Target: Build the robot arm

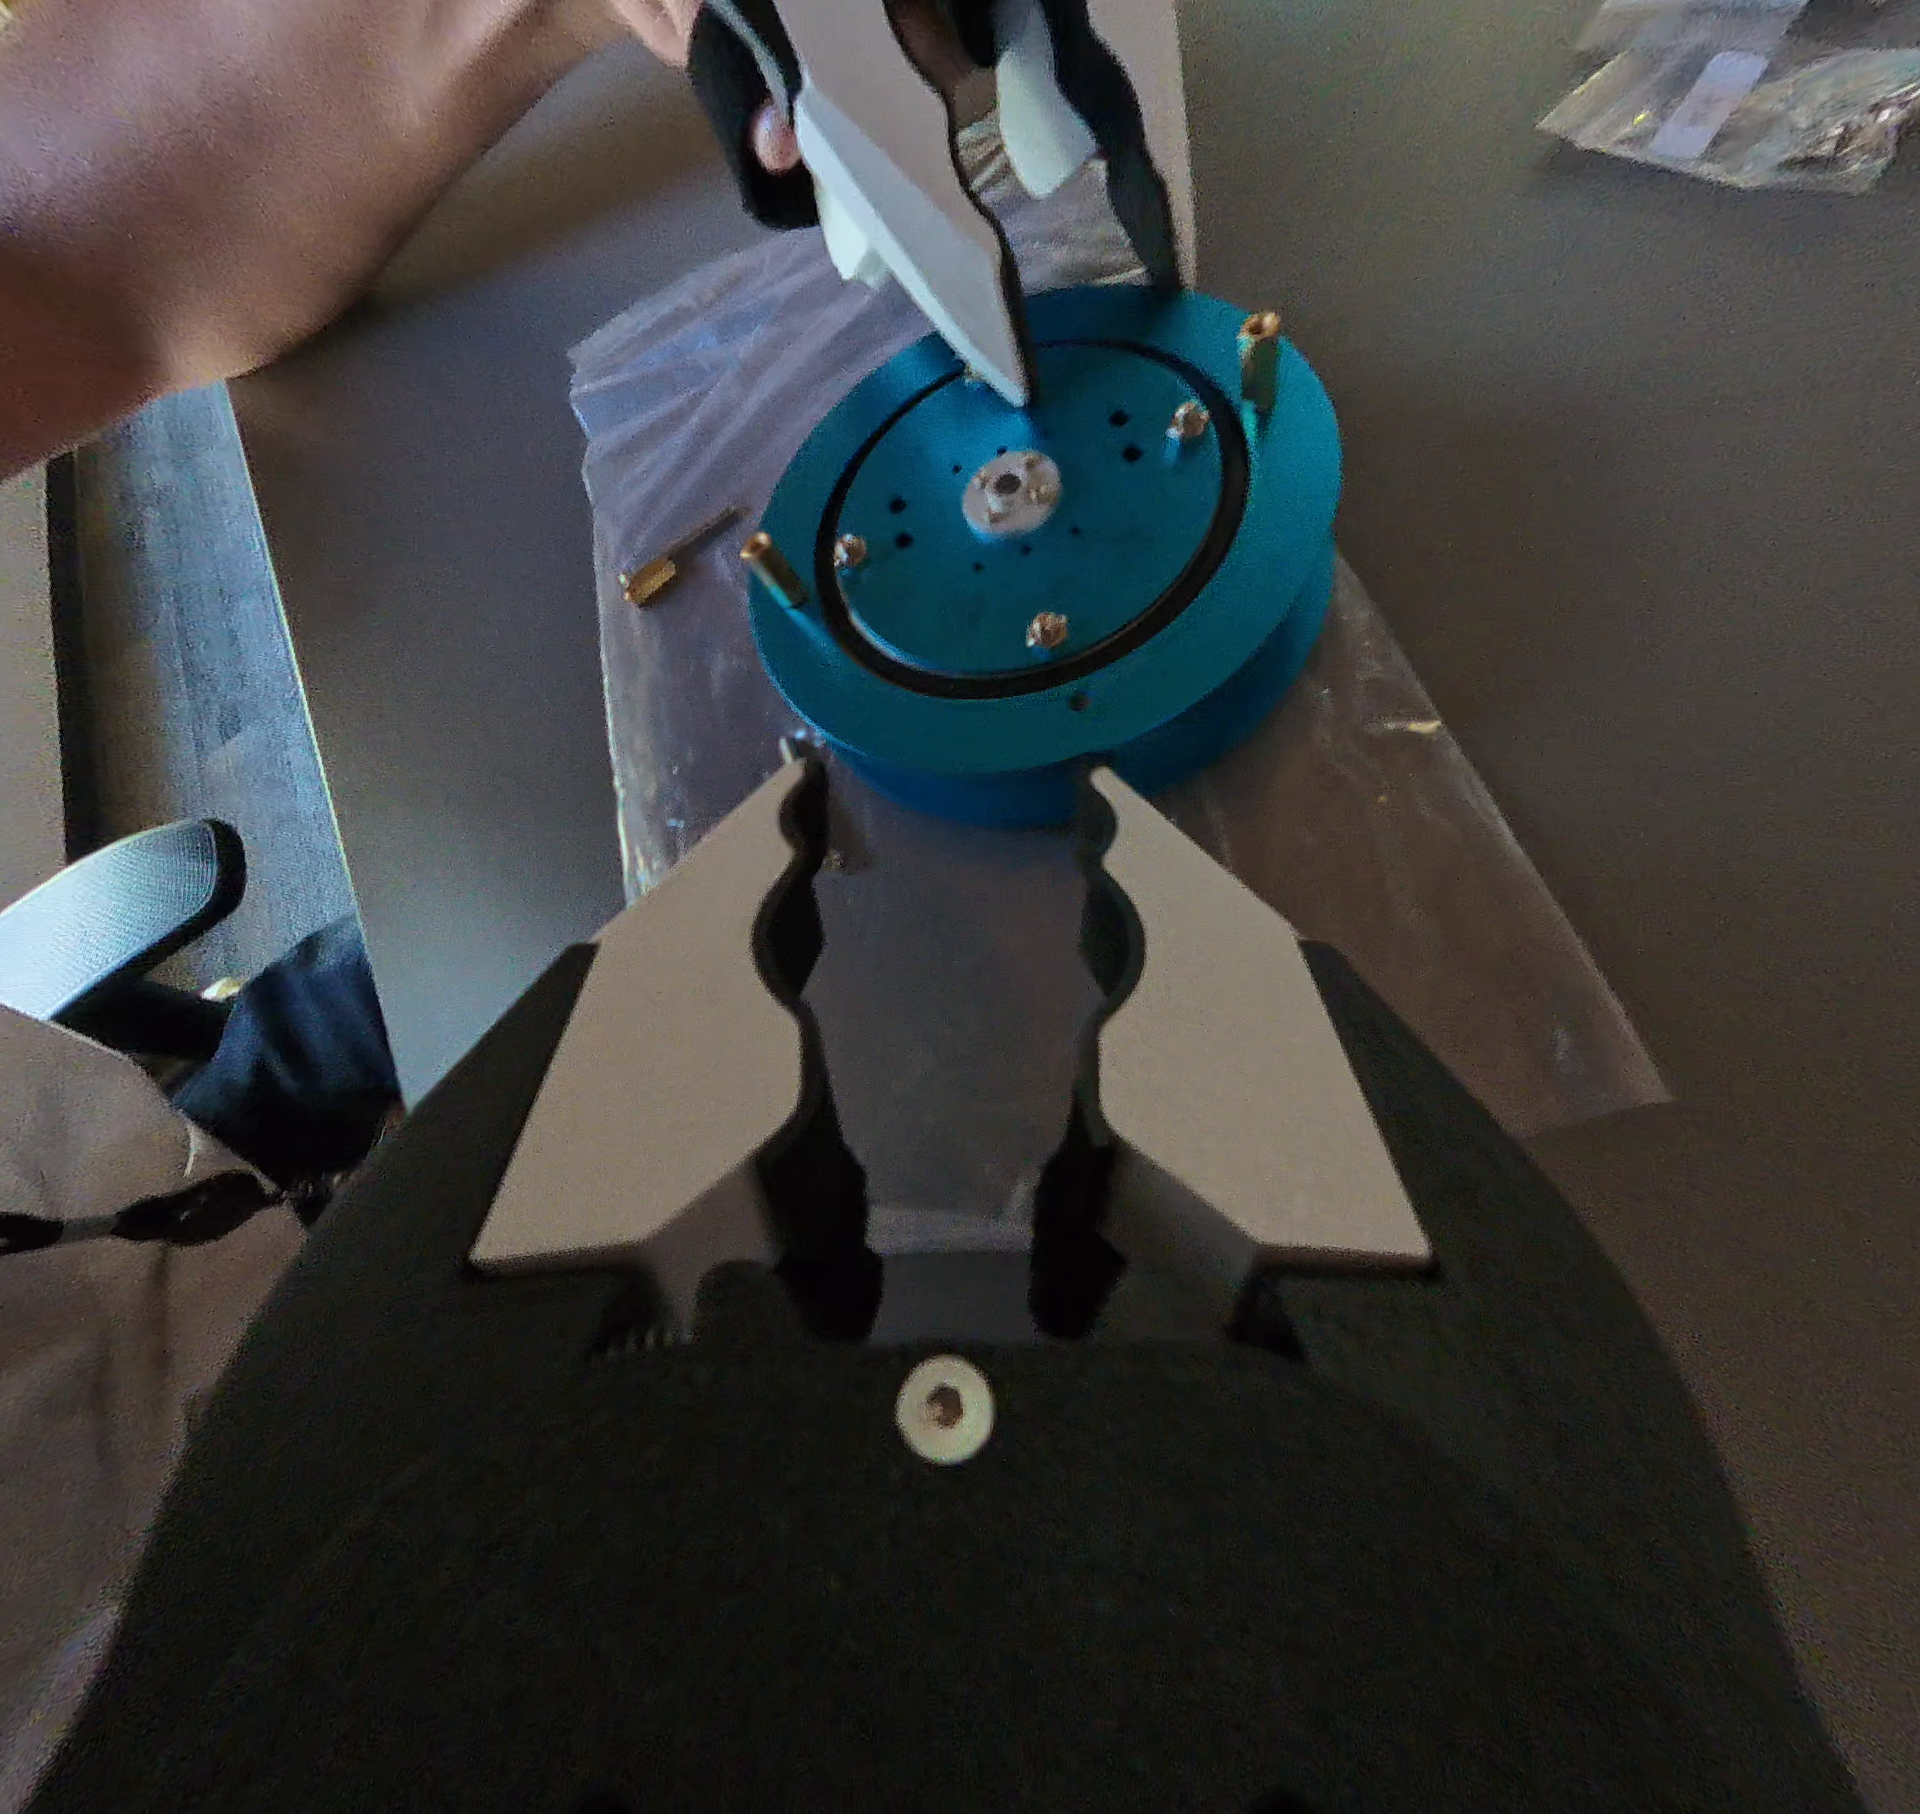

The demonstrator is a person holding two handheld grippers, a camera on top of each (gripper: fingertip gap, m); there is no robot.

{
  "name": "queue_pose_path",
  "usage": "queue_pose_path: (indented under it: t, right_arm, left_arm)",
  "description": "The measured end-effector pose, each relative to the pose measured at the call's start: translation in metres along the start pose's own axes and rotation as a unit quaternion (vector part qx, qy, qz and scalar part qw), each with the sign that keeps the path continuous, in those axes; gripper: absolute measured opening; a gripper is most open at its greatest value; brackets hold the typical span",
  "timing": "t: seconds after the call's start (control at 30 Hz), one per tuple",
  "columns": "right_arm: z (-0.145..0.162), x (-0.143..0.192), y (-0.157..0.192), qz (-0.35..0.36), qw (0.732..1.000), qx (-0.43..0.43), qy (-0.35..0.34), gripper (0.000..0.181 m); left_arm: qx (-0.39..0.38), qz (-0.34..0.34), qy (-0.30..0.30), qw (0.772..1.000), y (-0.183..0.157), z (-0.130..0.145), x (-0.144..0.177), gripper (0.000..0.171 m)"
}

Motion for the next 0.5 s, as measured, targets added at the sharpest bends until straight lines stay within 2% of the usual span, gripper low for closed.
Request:
queue_pose_path:
  t: [0.03, 0.1, 0.2, 0.27, 0.33, 0.4, 0.43, 0.5]
  right_arm:
    - [-0.002, -0.001, -0.004, 0.009, 1.0, -0.003, -0.002, 0.039]
    - [-0.002, -0.004, -0.008, 0.005, 1.0, -0.028, 0.004, 0.037]
    - [-0.001, -0.009, -0.006, -0.057, 0.992, -0.114, 0.013, 0.036]
    - [-0.004, -0.009, -0.005, -0.089, 0.984, -0.151, 0.005, 0.038]
    - [-0.01, -0.007, -0.002, -0.12, 0.977, -0.175, -0.015, 0.039]
    - [-0.013, -0.007, 0.002, -0.148, 0.968, -0.201, -0.023, 0.031]
    - [-0.013, -0.009, 0.001, -0.151, 0.965, -0.212, -0.02, 0.022]
    - [-0.016, -0.011, 0.0, -0.166, 0.959, -0.23, -0.02, 0.021]
  left_arm:
    - [0.003, -0.002, 0.0, 1.0, 0.001, 0.001, 0.002, 0.034]
    - [0.014, -0.007, -0.005, 1.0, 0.002, 0.004, 0.007, 0.03]
    - [0.034, -0.014, -0.019, 0.999, 0.001, 0.009, 0.012, 0.026]
    - [0.043, -0.015, -0.024, 0.999, -0.002, 0.011, 0.014, 0.018]
    - [0.046, -0.027, -0.022, 0.998, -0.003, 0.014, 0.014, 0.018]
    - [0.052, -0.037, -0.024, 0.998, -0.002, 0.016, 0.014, 0.018]
    - [0.062, -0.037, -0.024, 0.997, -0.002, 0.017, 0.014, 0.017]
    - [0.082, -0.035, -0.023, 0.996, -0.002, 0.019, 0.015, 0.017]
Point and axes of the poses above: each gripper's, where its closed fingertips meet, x back along the fingers, z out of its underside, y = z × x across the jaws, the point moved 1 cm from there along x, back along the fingers, and after that the axes turned 1 degree about -z, right-handed, at the moved point
